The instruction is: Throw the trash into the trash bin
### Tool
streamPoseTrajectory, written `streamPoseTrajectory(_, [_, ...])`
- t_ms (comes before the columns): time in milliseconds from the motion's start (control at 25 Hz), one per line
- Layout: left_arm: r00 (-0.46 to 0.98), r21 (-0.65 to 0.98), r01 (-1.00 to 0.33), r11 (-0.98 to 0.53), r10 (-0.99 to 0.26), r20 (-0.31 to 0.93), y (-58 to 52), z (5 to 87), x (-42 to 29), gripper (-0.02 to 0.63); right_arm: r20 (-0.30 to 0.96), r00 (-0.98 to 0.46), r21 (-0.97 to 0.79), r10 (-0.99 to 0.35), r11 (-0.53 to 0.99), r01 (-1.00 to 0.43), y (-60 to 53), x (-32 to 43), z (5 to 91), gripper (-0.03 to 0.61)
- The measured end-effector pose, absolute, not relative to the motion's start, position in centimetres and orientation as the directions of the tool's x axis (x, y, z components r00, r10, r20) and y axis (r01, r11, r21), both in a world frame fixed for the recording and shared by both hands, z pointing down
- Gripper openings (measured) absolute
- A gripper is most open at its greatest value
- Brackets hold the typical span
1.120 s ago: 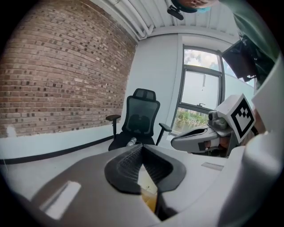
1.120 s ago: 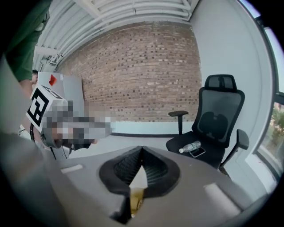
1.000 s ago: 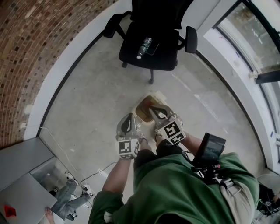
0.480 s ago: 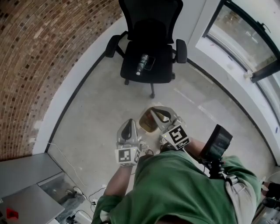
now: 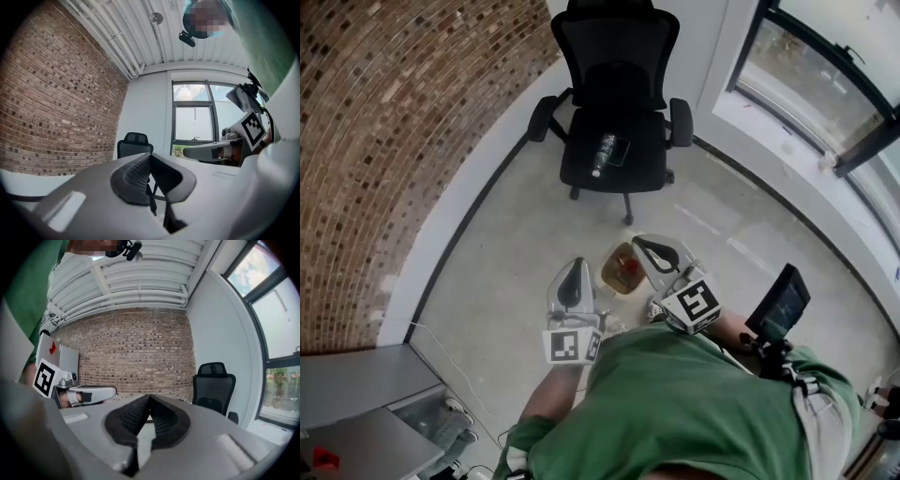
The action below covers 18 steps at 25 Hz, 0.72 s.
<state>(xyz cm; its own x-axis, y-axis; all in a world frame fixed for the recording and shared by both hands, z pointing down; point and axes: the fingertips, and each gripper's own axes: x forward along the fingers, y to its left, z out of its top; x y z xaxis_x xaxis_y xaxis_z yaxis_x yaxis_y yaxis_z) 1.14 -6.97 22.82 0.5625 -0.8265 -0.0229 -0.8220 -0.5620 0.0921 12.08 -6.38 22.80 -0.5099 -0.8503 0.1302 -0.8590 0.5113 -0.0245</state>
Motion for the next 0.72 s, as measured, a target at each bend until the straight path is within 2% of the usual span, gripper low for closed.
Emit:
streamPoseTrajectory(320, [0.595,0.088,-0.797,-0.598,-0.802,-0.060,-6.3,20.7,2.1,0.008,0.087,-0.501,-0.030,-0.861,0.500,-0.865,-5.3,12.1,20.8,0.003])
streamPoseTrajectory(720, [0.603,0.089,-0.792,-0.604,-0.797,-0.047,-5.3,21.0,3.0,0.008,0.051,-0.498,-0.026,-0.865,0.498,-0.867,-4.0,12.8,20.0,0.003])
